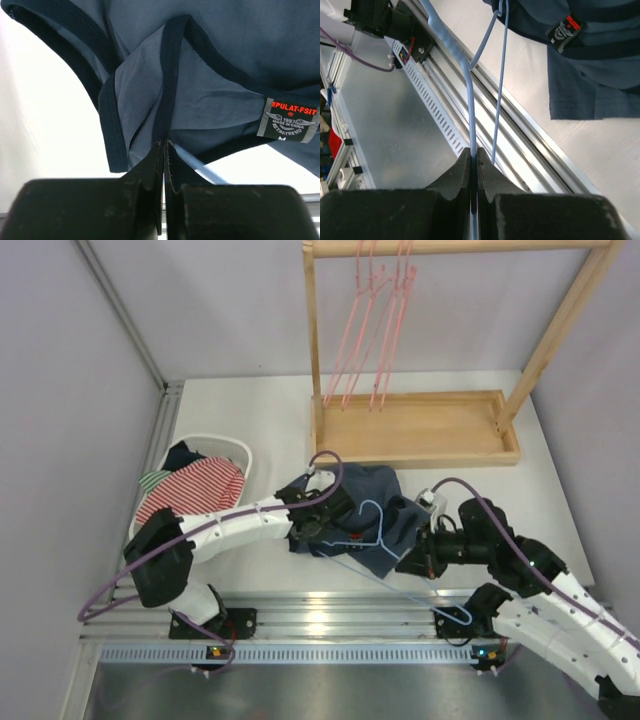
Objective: Place the tank top on the hanger
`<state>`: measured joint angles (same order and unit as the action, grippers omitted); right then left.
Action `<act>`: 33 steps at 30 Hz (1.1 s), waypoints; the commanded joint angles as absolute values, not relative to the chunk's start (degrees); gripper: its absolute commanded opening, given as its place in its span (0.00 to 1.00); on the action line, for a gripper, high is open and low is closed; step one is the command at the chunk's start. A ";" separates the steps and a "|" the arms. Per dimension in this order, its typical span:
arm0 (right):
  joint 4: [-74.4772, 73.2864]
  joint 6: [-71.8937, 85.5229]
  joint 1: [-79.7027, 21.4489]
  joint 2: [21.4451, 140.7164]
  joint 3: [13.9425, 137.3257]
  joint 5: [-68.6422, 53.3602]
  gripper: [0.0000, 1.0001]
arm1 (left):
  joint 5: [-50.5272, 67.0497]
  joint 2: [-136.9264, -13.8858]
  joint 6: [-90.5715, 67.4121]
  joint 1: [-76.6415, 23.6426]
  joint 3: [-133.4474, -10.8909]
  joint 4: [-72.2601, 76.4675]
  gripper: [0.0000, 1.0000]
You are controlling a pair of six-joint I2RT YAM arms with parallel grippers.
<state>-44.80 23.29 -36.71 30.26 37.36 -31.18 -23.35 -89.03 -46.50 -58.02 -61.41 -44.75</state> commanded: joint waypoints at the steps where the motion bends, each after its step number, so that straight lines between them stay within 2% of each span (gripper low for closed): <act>1: -32.90 29.87 -44.02 31.20 37.44 -21.30 0.00 | -22.42 -85.61 -45.01 -58.27 -63.72 -45.26 0.00; 6: -31.38 29.88 -47.90 33.40 39.02 -14.07 0.00 | -21.18 -84.38 -44.30 -58.71 -64.86 -46.41 0.00; 10: -28.31 29.35 -47.90 35.50 37.45 -15.72 0.00 | -20.74 -81.75 -44.56 -58.97 -64.86 -46.49 0.00; 25: 3.23 29.36 -49.31 33.66 22.68 -24.78 0.00 | -19.95 -76.73 -43.51 -59.06 -68.99 -48.34 0.00; 33: 4.84 25.58 -50.01 38.23 22.58 -24.79 0.00 | -20.48 -74.97 -43.07 -59.06 -69.08 -48.95 0.00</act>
<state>-1.06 28.47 -49.04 36.60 21.74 -23.66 -19.99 -76.58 -44.01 -58.83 -67.42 -47.37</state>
